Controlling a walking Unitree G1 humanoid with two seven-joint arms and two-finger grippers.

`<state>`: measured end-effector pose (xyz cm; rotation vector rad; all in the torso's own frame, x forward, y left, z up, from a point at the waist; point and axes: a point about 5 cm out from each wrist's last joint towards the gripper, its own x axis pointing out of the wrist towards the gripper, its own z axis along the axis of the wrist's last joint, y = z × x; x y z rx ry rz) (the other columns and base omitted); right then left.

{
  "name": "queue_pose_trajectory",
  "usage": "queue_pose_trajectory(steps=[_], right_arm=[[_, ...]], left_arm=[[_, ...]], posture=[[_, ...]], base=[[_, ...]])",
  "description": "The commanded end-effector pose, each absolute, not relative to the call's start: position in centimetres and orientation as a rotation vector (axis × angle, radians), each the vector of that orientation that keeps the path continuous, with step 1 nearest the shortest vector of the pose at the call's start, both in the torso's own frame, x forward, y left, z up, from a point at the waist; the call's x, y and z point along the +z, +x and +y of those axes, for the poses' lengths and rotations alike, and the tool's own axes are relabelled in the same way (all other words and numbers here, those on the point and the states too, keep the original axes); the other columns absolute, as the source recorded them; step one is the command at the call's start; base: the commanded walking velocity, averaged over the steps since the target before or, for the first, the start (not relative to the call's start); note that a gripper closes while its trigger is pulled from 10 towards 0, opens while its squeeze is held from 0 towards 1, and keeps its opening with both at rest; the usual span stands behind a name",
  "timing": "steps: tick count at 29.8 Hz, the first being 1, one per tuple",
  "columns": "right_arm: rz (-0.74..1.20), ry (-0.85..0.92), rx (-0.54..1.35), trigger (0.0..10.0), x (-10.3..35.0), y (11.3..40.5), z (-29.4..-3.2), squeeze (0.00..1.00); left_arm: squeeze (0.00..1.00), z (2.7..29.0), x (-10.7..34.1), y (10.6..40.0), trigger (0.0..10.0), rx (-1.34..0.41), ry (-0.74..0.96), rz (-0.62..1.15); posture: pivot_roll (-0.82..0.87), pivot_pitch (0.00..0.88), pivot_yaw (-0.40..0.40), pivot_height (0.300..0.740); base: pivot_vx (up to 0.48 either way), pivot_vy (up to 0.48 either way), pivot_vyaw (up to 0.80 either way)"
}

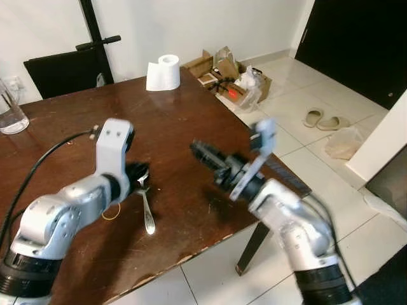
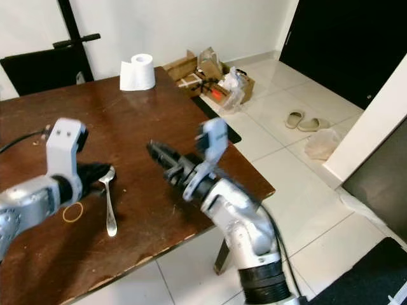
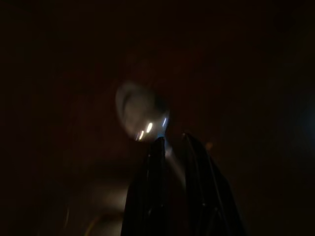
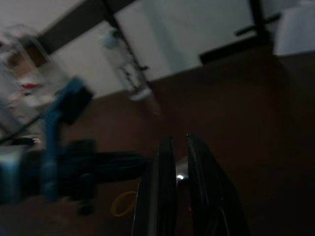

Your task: Setting the table

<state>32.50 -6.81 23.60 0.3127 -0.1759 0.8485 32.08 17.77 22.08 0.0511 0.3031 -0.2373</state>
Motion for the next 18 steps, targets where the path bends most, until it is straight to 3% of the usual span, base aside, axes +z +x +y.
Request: queue_pose_trajectory(steps=[1,11,12,18], right_arm=[[-0.193,0.311,0.804,10.0,23.7,32.8,-7.0,0.0],[-0.211,0.296,0.763,10.0,23.4,33.0,-7.3,0.0],[-0.212,0.295,0.76,10.0,23.4,33.0,-7.3,0.0],[-0.225,0.301,0.748,10.0,23.4,33.2,-7.3,0.0]], left_arm=[[1.0,17.4,20.9,31.7,10.0,-0.247,0.053,0.351],[1.0,17.0,19.5,31.1,10.0,-0.162,0.059,0.443],[0.0,16.9,18.9,30.8,10.0,-0.132,0.08,0.464],[0.0,17.0,16.7,30.3,10.0,-0.027,0.144,0.511]], posture=[[0.13,0.185,0.071,0.74],[0.13,0.186,0.087,0.74],[0.13,0.183,0.095,0.74],[0.13,0.173,0.093,0.74]], base=[[0.0,0.0,0.0],[0.0,0.0,0.0],[0.0,0.0,0.0],[0.0,0.0,0.0]])
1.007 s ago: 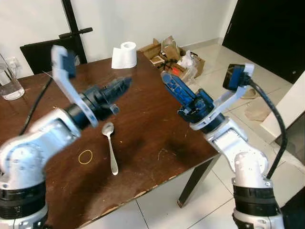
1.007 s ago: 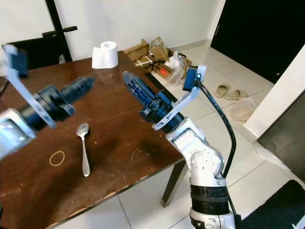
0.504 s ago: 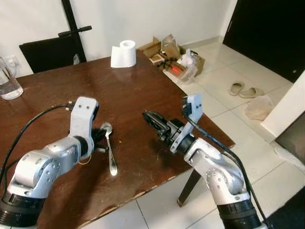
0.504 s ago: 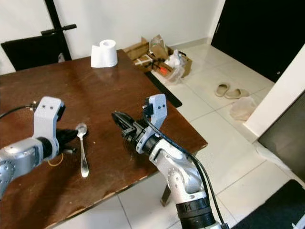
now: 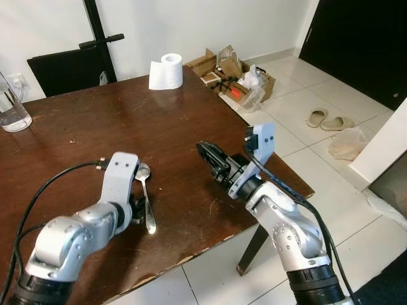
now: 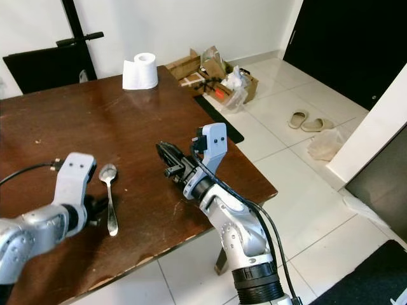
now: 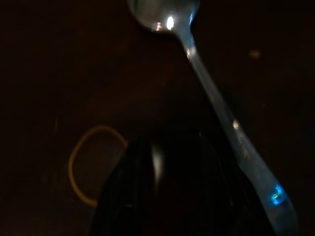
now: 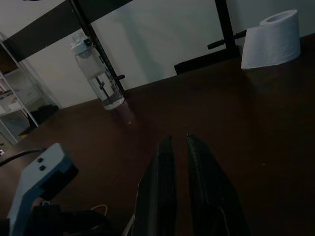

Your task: Setting the table

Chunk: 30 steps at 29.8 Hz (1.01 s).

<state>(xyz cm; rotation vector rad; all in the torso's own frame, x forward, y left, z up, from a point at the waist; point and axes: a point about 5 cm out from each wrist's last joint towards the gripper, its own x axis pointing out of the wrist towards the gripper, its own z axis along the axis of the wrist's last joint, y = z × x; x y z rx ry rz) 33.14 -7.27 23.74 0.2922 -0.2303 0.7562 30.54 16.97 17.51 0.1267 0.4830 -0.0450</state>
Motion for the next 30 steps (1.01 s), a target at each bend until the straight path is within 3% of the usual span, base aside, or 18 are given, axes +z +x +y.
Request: queue_pose_trajectory(steps=[1,12,22,30], right_arm=[[-0.228,0.302,0.75,10.0,23.5,33.2,-7.3,0.0],[-0.247,0.299,0.753,10.0,23.8,33.3,-7.5,0.0],[-0.259,0.299,0.755,10.0,24.0,33.3,-7.7,0.0],[-0.261,0.301,0.754,10.0,24.1,33.3,-7.7,0.0]], left_arm=[[0.0,16.7,16.7,30.5,10.0,-0.026,0.149,0.504],[0.0,15.9,16.3,32.6,10.0,-0.016,0.113,0.48],[0.0,15.6,20.2,34.3,10.0,0.07,0.122,0.305],[0.0,14.1,18.0,35.0,10.0,0.038,0.021,0.396]], posture=[[0.13,0.173,0.093,0.74],[0.12,0.161,0.091,0.74],[0.11,0.157,0.095,0.74],[0.1,0.169,0.095,0.74]], base=[[0.0,0.0,0.0],[0.0,0.0,0.0],[0.0,0.0,0.0],[0.0,0.0,0.0]])
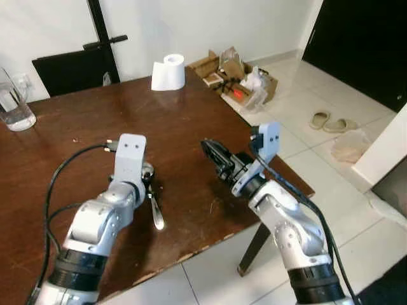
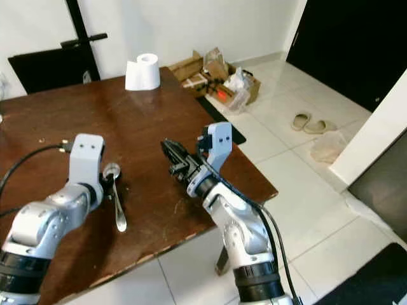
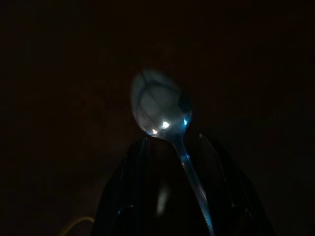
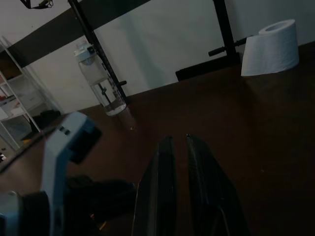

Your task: Setting the table

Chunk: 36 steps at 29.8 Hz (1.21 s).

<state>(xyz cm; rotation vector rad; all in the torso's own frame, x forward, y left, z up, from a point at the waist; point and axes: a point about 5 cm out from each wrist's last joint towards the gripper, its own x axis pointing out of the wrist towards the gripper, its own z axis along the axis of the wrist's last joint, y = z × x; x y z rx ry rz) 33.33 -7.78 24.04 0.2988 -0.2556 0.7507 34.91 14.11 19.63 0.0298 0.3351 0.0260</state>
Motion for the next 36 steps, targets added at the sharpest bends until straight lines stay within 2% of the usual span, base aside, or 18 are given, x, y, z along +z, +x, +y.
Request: queue_pose_trajectory(steps=[1,15,16,17,18,19,25,34,36], right_arm=[[-0.261,0.301,0.753,10.0,24.1,33.3,-7.7,0.0],[-0.262,0.31,0.744,10.0,24.1,33.5,-8.0,0.0],[-0.263,0.311,0.744,10.0,24.2,33.5,-8.0,0.0],[-0.263,0.312,0.744,10.0,24.2,33.5,-8.0,0.0],[-0.263,0.312,0.744,10.0,24.2,33.5,-8.0,0.0],[-0.264,0.313,0.743,10.0,24.2,33.5,-8.0,0.0],[-0.261,0.314,0.739,10.0,24.2,33.5,-8.1,0.0],[-0.257,0.32,0.737,10.0,24.0,33.4,-8.0,0.0],[-0.254,0.322,0.736,10.0,24.0,33.4,-8.0,0.0]], left_arm=[[0.0,13.9,17.8,35.1,10.0,0.04,0.022,0.401],[0.0,14.2,15.1,36.0,9.9,0.174,0.047,0.477],[0.0,14.5,14.4,36.2,3.6,0.184,0.022,0.505],[0.0,14.7,13.9,36.3,3.0,0.188,-0.003,0.526],[0.0,14.7,13.9,36.3,3.0,0.188,-0.003,0.526],[0.0,14.8,13.5,36.4,0.0,0.188,-0.026,0.543],[0.0,15.7,12.9,36.5,0.0,0.209,-0.072,0.56],[0.0,16.5,13.1,36.6,0.0,0.246,-0.026,0.514],[0.0,16.9,14.4,37.0,0.0,0.263,0.046,0.397]], posture=[[0.1,0.169,0.095,0.74],[0.1,0.182,0.096,0.74],[0.1,0.181,0.096,0.74],[0.1,0.181,0.096,0.74],[0.1,0.181,0.096,0.74],[0.1,0.183,0.095,0.74],[0.1,0.186,0.095,0.74],[0.1,0.187,0.091,0.74],[0.1,0.188,0.088,0.74]], base=[[0.0,0.0,0.0],[0.0,0.0,0.0],[0.0,0.0,0.0],[0.0,0.0,0.0],[0.0,0.0,0.0],[0.0,0.0,0.0],[0.0,0.0,0.0],[0.0,0.0,0.0],[0.0,0.0,0.0]])
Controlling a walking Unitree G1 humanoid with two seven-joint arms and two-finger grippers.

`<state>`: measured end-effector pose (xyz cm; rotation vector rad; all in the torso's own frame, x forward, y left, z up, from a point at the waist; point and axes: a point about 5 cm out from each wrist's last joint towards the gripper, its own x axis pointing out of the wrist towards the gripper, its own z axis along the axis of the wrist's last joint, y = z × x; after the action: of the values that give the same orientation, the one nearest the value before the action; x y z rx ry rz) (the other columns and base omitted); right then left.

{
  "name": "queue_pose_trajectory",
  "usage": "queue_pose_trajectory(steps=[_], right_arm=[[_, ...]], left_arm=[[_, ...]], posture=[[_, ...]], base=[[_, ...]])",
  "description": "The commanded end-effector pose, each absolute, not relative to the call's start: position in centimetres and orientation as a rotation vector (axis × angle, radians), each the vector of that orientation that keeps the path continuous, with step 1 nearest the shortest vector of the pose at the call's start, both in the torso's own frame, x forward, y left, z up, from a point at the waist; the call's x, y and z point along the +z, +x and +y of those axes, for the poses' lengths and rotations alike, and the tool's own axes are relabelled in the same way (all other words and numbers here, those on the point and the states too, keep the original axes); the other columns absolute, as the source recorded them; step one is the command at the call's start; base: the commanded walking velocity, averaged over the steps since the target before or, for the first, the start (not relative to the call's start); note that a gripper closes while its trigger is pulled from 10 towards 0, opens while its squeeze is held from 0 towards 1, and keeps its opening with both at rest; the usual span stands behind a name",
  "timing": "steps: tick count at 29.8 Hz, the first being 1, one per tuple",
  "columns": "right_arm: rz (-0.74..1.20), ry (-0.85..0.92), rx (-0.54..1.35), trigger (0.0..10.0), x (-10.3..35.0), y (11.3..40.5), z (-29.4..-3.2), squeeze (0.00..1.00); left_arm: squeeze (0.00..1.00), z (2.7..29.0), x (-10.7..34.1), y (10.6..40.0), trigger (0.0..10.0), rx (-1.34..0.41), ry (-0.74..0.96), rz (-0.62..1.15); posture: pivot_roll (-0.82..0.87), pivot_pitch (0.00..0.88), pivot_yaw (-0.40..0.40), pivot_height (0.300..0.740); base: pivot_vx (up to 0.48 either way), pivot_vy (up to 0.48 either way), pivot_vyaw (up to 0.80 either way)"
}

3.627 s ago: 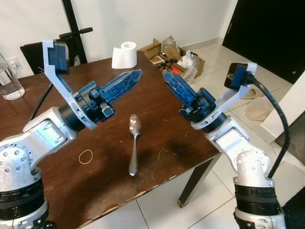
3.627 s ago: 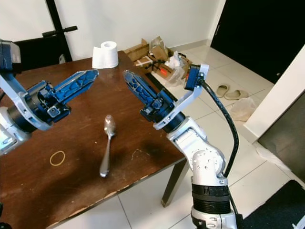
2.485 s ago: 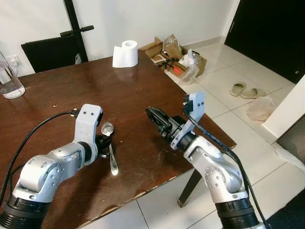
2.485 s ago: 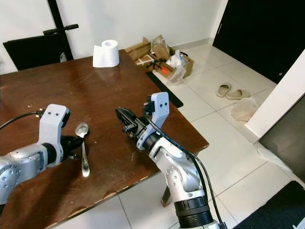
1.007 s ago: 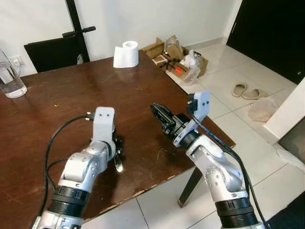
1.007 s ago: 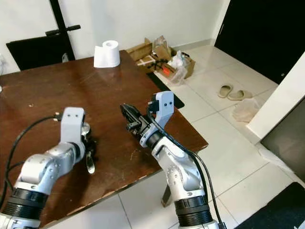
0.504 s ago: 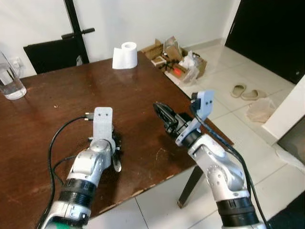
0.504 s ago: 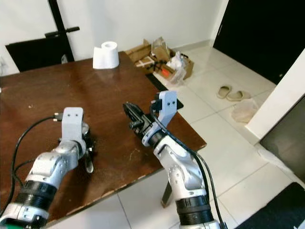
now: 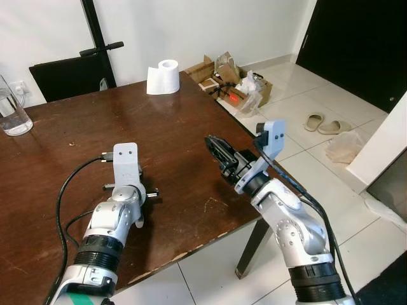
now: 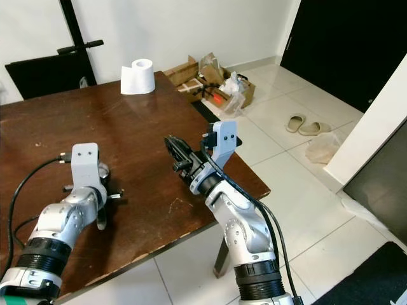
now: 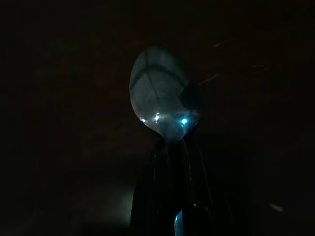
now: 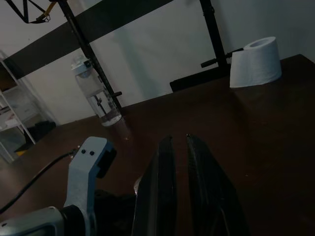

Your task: Setting the table

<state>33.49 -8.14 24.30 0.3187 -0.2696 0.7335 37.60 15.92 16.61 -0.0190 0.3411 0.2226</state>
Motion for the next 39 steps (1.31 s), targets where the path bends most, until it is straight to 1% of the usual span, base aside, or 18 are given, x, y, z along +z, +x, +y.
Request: queue_pose_trajectory(steps=[1,2,3,4,5,6,7,8,9,11,13,16,19,23,24,28,30,39], right_arm=[[-0.254,0.322,0.736,10.0,24.0,33.4,-8.0,0.0],[-0.254,0.323,0.735,10.0,24.0,33.4,-8.1,0.0],[-0.254,0.323,0.735,10.0,24.0,33.4,-8.1,0.0],[-0.253,0.324,0.733,10.0,24.0,33.4,-8.2,0.0],[-0.253,0.324,0.733,10.0,24.0,33.4,-8.2,0.0],[-0.254,0.326,0.729,10.0,23.9,33.3,-8.3,0.0],[-0.254,0.326,0.729,10.0,23.9,33.3,-8.3,0.0],[-0.258,0.329,0.717,10.0,23.9,33.2,-8.4,0.0],[-0.267,0.323,0.691,10.0,23.8,33.0,-8.6,0.0],[-0.282,0.313,0.629,10.0,23.6,32.7,-8.9,0.0],[-0.292,0.315,0.572,10.0,23.5,32.5,-9.2,0.0],[-0.323,0.281,0.424,10.0,23.2,31.9,-10.1,0.0],[-0.343,0.289,0.347,10.0,23.0,31.3,-10.6,0.0],[-0.357,0.258,0.25,10.0,22.5,30.5,-11.6,0.0],[-0.339,0.249,0.139,10.0,21.8,30.1,-12.8,0.0],[-0.327,0.225,0.067,10.0,21.3,30.0,-13.7,0.0],[-0.315,0.167,-0.017,10.0,20.7,29.8,-15.0,0.0],[-0.29,0.196,-0.037,10.0,20.2,29.9,-15.2,0.0]], left_arm=[[0.0,16.9,14.4,37.0,0.0,0.263,0.046,0.397],[0.0,17.0,15.5,37.1,0.0,0.264,0.058,0.32],[0.0,17.0,15.5,37.1,0.0,0.264,0.058,0.32],[0.0,16.9,17.3,37.3,0.0,0.245,0.052,0.209],[0.0,16.9,17.3,37.3,0.0,0.245,0.052,0.209],[0.0,16.8,19.2,37.2,4.3,0.219,0.04,0.103],[0.0,16.8,19.2,37.2,4.3,0.219,0.04,0.103],[0.0,16.9,21.3,36.8,10.0,0.195,0.06,-0.009],[0.0,16.9,23.0,36.1,10.0,0.14,0.089,-0.091],[0.0,16.7,24.6,34.6,10.0,0.032,0.146,-0.16],[0.0,16.5,24.7,33.7,10.0,-0.034,0.152,-0.153],[0.0,16.1,24.4,31.2,10.0,-0.174,0.159,-0.125],[0.0,16.0,24.3,29.6,10.0,-0.222,0.195,-0.134],[0.0,16.0,24.3,28.5,10.0,-0.24,0.257,-0.188],[0.0,16.1,24.0,27.9,10.0,-0.208,0.253,-0.219],[0.0,16.2,24.0,27.8,10.0,-0.174,0.233,-0.234],[0.0,16.8,23.7,28.5,10.0,-0.084,0.176,-0.229],[0.0,15.9,23.5,29.4,10.0,-0.097,0.106,-0.218]], posture=[[0.1,0.188,0.088,0.74],[0.1,0.189,0.086,0.74],[0.1,0.189,0.086,0.74],[0.1,0.19,0.086,0.74],[0.1,0.19,0.086,0.74],[0.1,0.19,0.086,0.74],[0.1,0.19,0.086,0.74],[0.11,0.19,0.086,0.74],[0.11,0.188,0.087,0.74],[0.12,0.188,0.088,0.74],[0.13,0.187,0.092,0.74],[0.13,0.186,0.098,0.74],[0.13,0.184,0.096,0.74],[0.14,0.174,0.084,0.74],[0.13,0.169,0.077,0.74],[0.13,0.164,0.076,0.74],[0.12,0.163,0.074,0.74],[0.1,0.157,0.072,0.74]], base=[[0.0,0.0,0.0],[0.0,0.0,0.0],[0.0,0.0,0.0],[0.0,0.0,0.0],[0.0,0.0,0.0],[0.0,0.0,0.0],[0.0,0.0,0.0],[0.0,0.0,0.0],[0.0,0.0,0.0],[0.0,0.0,0.0],[0.0,0.0,0.0],[0.0,0.0,0.0],[0.0,0.0,0.0],[0.0,0.0,0.0],[0.0,0.0,0.0],[0.0,0.0,0.0],[0.0,0.0,0.0],[0.0,0.0,0.0]])
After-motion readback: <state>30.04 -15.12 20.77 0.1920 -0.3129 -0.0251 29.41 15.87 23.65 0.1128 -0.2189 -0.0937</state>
